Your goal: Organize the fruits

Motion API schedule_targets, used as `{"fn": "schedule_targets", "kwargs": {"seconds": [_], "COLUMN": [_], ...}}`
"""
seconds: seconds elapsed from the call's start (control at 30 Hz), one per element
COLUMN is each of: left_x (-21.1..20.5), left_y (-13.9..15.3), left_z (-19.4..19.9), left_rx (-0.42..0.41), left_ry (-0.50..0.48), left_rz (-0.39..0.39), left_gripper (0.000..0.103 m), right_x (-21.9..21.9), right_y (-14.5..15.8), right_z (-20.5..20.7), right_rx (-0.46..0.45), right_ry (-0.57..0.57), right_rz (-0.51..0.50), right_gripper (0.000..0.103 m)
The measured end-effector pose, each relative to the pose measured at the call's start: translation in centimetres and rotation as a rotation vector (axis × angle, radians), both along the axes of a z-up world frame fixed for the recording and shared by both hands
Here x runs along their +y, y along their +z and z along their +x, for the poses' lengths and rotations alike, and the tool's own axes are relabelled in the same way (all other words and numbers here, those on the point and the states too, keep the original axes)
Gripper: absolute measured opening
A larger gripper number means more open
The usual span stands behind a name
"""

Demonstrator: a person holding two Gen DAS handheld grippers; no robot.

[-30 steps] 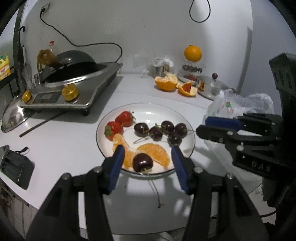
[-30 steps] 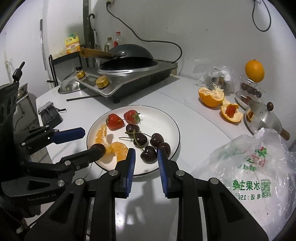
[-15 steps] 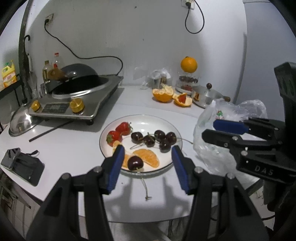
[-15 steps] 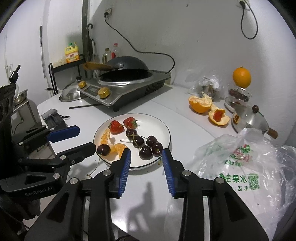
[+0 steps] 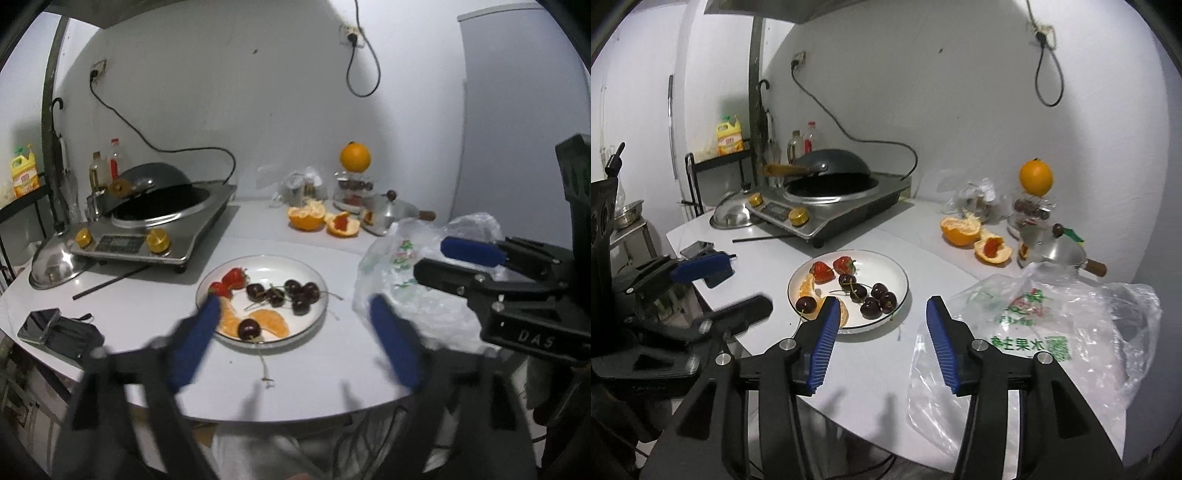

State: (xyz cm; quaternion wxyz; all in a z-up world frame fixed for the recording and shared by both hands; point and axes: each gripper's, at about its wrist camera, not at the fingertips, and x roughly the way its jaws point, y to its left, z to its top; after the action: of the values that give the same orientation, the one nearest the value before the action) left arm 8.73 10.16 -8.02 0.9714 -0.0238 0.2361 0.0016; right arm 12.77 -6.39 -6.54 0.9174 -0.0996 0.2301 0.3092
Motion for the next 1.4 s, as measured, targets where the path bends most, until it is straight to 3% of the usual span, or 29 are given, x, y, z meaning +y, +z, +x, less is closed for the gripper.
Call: {"fn": "schedule_targets", "kwargs": {"seconds": [0.2, 0.3, 0.37, 0.7, 0.83, 1.07, 1.4], "left_x": [-1.6, -2.3, -2.8, -4.8, -5.0, -5.4, -5.5], "left_y": [1.4, 2.6, 3.4, 7.4, 8.6, 10.6, 11.3], "left_z": [-2.5, -4.1, -5.0, -9.2, -10.3, -11.8, -11.9], "left_rx": [-0.042, -0.080, -0.096, -0.201, -0.224, -0.279, -0.286], "left_ry": [0.000, 0.000, 0.004, 0.046, 0.034, 0.032, 0.056], "left_rz": [0.007, 0.017, 0.031, 0.082, 0.066, 0.055, 0.049], "left_gripper": [0.089, 0.090, 0.094, 0.094, 0.094, 0.094, 0.094], "right_x": [-2.0, -3.0, -3.8, -7.0, -8.3, -8.9, -9.5], "right_y": [1.4, 2.1, 2.8, 6.9, 8.5, 9.7, 9.9], "right_z": [-3.0, -4.4, -5.5, -9.6, -11.0, -11.9, -12.0], "right_rx": [-0.048, -0.075, -0.096, -0.211, -0.251, -0.277, -0.280], "right_ry": [-0.030, -0.046, -0.057, -0.105, -0.128, -0.140, -0.150], "right_rz": [0.024, 0.042, 0.056, 0.101, 0.129, 0.149, 0.161], "right_gripper": [0.053, 0.062, 0.063, 0.069, 0.069, 0.070, 0.071]}}
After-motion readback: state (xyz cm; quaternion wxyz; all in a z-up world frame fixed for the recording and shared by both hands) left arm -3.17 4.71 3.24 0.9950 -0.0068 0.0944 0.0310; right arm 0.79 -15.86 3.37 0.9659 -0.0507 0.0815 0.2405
